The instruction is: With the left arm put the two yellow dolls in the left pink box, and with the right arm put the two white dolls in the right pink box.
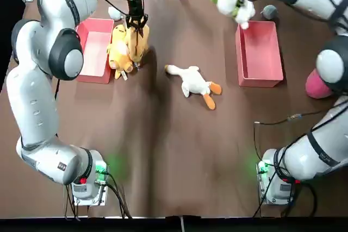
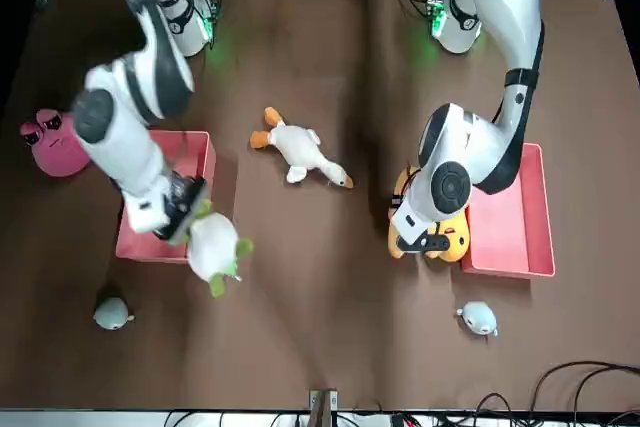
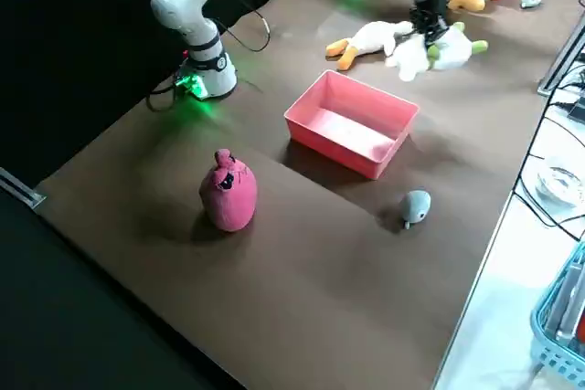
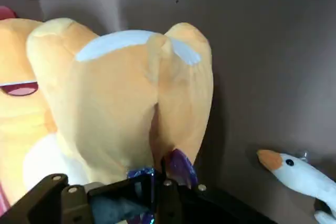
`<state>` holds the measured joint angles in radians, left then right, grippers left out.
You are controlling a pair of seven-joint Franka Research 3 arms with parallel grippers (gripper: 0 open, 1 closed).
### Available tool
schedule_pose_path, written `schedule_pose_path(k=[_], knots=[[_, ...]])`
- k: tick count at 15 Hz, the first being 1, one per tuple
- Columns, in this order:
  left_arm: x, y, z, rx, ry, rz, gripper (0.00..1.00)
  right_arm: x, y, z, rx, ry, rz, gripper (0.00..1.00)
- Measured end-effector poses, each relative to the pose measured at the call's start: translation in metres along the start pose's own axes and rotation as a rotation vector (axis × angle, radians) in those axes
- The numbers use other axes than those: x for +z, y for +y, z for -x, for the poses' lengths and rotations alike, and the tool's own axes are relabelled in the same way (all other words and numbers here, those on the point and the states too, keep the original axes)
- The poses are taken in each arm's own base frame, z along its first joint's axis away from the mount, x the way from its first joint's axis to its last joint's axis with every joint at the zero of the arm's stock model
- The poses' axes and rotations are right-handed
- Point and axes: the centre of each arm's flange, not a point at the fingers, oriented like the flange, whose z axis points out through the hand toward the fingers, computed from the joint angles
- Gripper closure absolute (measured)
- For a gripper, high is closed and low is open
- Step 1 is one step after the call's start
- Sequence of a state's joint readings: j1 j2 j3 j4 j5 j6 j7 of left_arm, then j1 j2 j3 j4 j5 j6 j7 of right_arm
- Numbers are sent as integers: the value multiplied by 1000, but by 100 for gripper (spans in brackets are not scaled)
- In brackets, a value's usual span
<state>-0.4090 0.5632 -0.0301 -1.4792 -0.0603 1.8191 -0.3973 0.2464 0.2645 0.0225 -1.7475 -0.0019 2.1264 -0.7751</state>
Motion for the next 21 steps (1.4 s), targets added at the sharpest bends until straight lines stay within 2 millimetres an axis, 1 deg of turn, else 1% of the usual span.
schedule_pose_path(k=[2, 4, 6, 7, 9, 10, 11, 13, 16, 17, 18, 19, 20, 21], knots=[[-10, -1, 5, 2, -2, -1, 100, -8, 7, 51, -47, -35, -26, 88], [-21, -2, 9, 3, -7, -3, 100, -2, 10, 104, -75, -63, -60, 88], [-37, -4, 16, 2, -10, -5, 100, 14, 9, 152, -97, -84, -94, 88], [-46, -6, 21, 1, -13, -7, 100, 24, 9, 172, -113, -84, -106, 88], [-65, -14, 29, -5, -18, -14, 100, 51, 9, 208, -142, -72, -109, 88], [-75, -22, 33, -15, -20, -19, 100, 65, 7, 220, -152, -65, -100, 88], [-85, -33, 36, -28, -22, -25, 100, 77, 3, 228, -161, -59, -86, 88], [-104, -61, 39, -37, -13, -63, 100, 96, -10, 232, -174, -57, -82, 88], [-128, -115, 41, -12, -9, -135, 100, 113, -19, 230, -188, -66, -106, 88], [-134, -160, 35, -5, -23, -129, 100, 121, -23, 229, -196, -72, -122, 88], [-132, -181, 31, -1, -35, -121, 100, 125, -26, 230, -197, -76, -133, 88], [-126, -197, 27, -1, -51, -116, 100, 131, -28, 231, -198, -80, -144, 88], [-116, -208, 23, -6, -72, -113, 100, 137, -30, 231, -199, -83, -153, 88], [-103, -214, 19, -11, -95, -114, 100, 141, -30, 231, -199, -85, -160, 88]])
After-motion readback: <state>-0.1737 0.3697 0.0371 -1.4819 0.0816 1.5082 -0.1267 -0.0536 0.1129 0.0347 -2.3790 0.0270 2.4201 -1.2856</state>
